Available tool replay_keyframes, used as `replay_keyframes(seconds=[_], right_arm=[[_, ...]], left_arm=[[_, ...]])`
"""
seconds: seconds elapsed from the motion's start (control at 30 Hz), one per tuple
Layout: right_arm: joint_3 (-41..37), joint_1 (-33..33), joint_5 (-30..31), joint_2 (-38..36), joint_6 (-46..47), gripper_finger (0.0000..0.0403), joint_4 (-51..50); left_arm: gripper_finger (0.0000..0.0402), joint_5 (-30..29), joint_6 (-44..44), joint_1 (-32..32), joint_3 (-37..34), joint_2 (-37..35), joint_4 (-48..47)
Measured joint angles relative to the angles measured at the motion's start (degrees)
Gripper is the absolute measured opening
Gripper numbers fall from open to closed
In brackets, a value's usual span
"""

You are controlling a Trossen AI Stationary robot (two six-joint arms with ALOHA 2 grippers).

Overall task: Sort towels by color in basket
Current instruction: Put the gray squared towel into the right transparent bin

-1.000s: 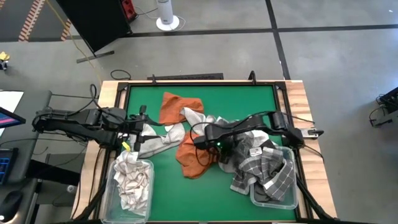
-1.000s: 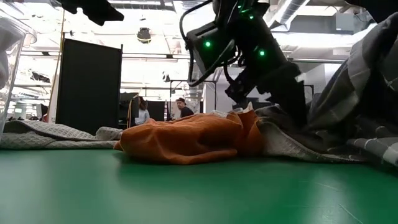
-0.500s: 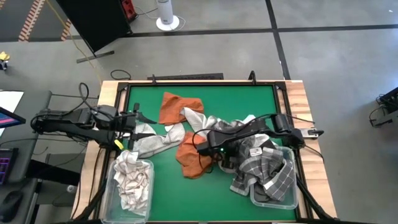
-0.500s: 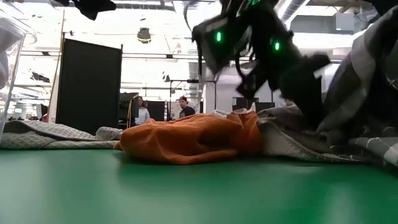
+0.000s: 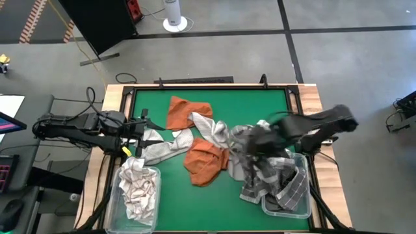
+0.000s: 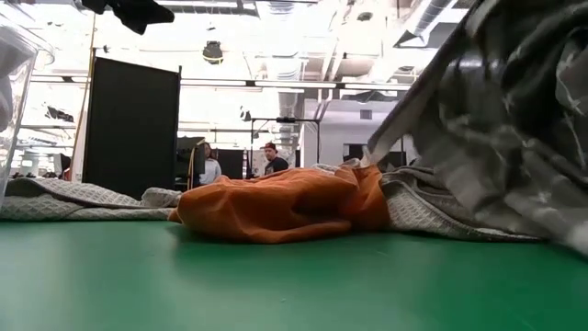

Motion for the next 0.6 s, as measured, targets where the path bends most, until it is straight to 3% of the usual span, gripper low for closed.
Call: replay_keyframes(seconds=[0.27, 0.47, 0.6], right_arm=[[-4.77, 18.78, 0.07, -8.78, 18.91, 0.0016, 0.25], [-18.68, 28.81, -7.15, -8.87, 35.02, 0.0016, 1.96], [-28.40, 31.70, -8.24, -8.89, 37.61, 0.0016, 13.60]], left_arm=[[0.0208, 0.00, -0.11, 0.00, 0.00, -0.04, -0.34], [0.0208, 0.00, -0.14, 0.00, 0.00, -0.02, -0.31], [0.0208, -0.01, -0.45, 0.00, 0.00, -0.04, 0.00]])
